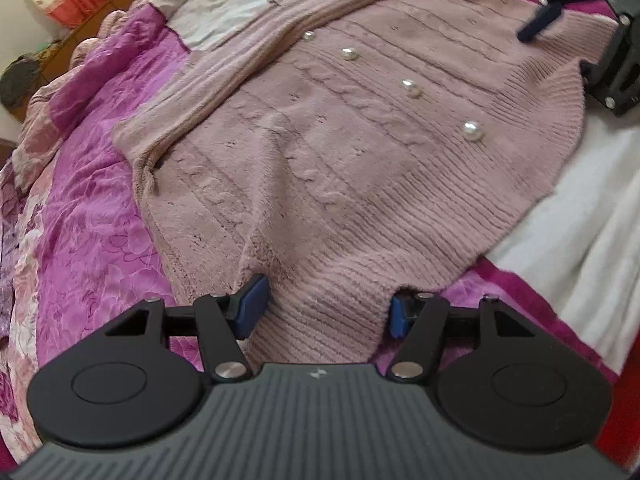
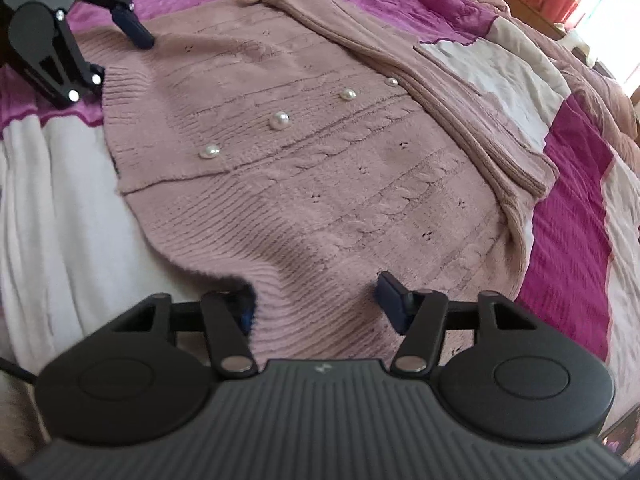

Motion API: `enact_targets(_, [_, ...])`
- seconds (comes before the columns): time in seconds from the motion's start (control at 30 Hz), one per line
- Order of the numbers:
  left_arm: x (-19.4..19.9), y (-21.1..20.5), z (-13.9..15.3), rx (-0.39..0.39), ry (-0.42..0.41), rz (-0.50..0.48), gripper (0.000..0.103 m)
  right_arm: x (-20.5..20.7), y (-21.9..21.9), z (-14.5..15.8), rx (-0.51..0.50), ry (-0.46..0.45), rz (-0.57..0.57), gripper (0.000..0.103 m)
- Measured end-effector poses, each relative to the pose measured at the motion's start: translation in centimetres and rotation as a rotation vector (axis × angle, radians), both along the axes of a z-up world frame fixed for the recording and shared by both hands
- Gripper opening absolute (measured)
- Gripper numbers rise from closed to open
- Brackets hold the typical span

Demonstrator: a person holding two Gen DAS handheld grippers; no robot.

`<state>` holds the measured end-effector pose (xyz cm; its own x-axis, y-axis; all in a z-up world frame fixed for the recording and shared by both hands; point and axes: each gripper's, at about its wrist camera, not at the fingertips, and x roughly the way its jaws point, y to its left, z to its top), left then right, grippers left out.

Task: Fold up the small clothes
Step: 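Close both grippers on the ribbed hem of the cardigan, then lift the hem with both grippers and fold it over toward the collar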

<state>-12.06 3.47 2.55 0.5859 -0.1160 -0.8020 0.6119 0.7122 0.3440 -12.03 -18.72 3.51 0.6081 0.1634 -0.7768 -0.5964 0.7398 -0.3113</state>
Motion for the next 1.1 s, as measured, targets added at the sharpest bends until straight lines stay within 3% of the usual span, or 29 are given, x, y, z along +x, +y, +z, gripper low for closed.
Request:
enact_targets(0.1, [-0.1,0.1,-0.2,-0.030,-0.031,0.025,0.064,-0.3,0.0,0.0,0.019,-0.008,-0.009,0.035])
enact_targets(0.17, [-0.2,0.0,-0.1,-0.046,-0.044,0.027,0.037,-0.3,0.0,0.3,0.038,-0.023,-0.023,0.022])
enact_targets(0.27, [0.0,0.4,0.8,-0.109,-0.035,0.074,0.013,-0.3,-0.2,1.4,0.069,-0.075,-0.055,0.017])
enact_targets(0.43, [0.0,0.8,3.3,-0.213,-0.094,0.149,0.009,-0.1,-0.9,3.7,0.135,-0.170,-0.110,0.008])
enact_targets(0.57, [0.5,0.8,5.2,-0.274,-0.152,0.192,0.009,0.9,-1.5,5.3,0.182,-0.231,-0.157,0.008])
enact_targets(1.1, [4.4,-0.1,10.7,-0.378,-0.335,0.258,0.008,4.6,-2.8,8.6,0.236,-0.401,-0.230,0.008])
